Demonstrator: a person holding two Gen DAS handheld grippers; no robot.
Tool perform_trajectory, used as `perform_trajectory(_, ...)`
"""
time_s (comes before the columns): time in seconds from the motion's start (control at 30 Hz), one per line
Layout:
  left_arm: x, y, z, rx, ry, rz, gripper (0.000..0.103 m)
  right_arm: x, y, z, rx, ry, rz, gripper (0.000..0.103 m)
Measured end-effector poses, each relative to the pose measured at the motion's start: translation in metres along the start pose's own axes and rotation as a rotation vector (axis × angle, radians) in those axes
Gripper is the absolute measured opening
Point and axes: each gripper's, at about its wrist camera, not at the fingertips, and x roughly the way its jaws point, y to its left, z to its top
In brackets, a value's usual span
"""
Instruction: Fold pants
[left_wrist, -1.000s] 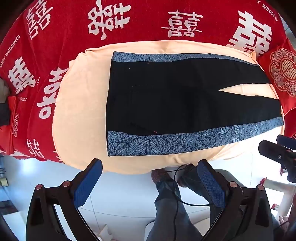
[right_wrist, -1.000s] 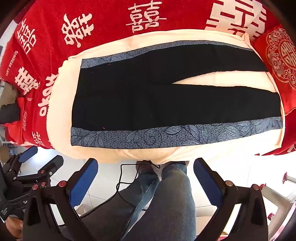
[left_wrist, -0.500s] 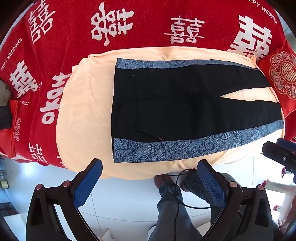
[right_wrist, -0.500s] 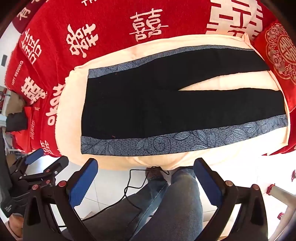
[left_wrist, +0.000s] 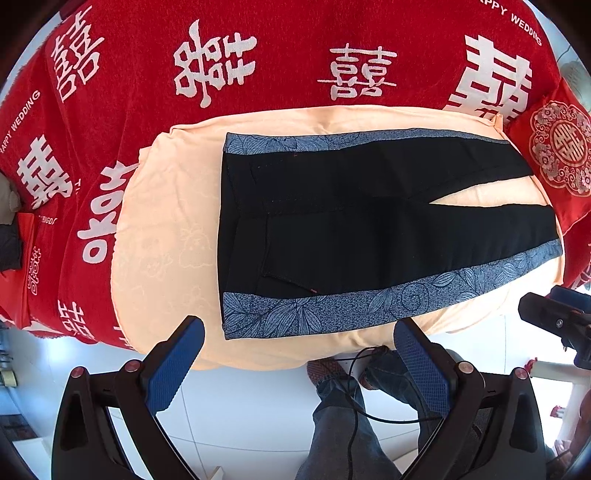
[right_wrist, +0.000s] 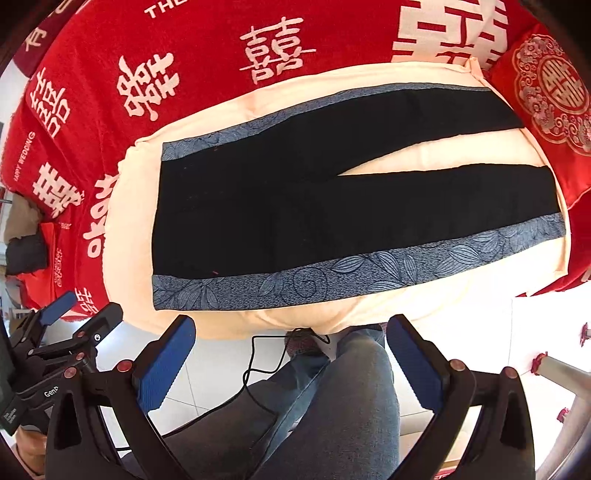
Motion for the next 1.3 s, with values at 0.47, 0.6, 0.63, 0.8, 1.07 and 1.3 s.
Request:
perform_trajectory(0.47, -0.002, 0.010, -0.001, -0.034, -0.018, -0.002, 0.103, -0.001, 0.006, 0.002, -0.013, -0.006, -0.028, 0.103)
perform_trajectory(0.6, -0.001, 0.016, -0.001, -0.052, -0.019, 0.002, 0.103, 0.001, 0.012, 0.005, -0.026, -0.005, -0.031, 0.103)
perform_trajectory(0.63, -0.001, 0.017, -0.001, -0.057, -0.020, 0.002, 0.103, 0.001, 0.013, 0.006, -0.029, -0.005, -0.031, 0.103)
perform_trajectory(0.8, -0.003, 0.025, -0.002, -0.082, -0.030, 0.007, 0.103, 0.004, 0.022, 0.009, -0.052, -0.001, -0.034, 0.103)
perform_trajectory(1.07, -0.002, 0.035, -0.004, -0.112, -0.033, 0.008, 0.103, 0.007, 0.030, 0.011, -0.074, 0.003, -0.041, 0.103)
perform_trajectory(1.3, -0.001, 0.041, -0.005, -0.134, -0.033, 0.002, 0.103, 0.009, 0.032, 0.012, -0.083, 0.006, -0.047, 0.103)
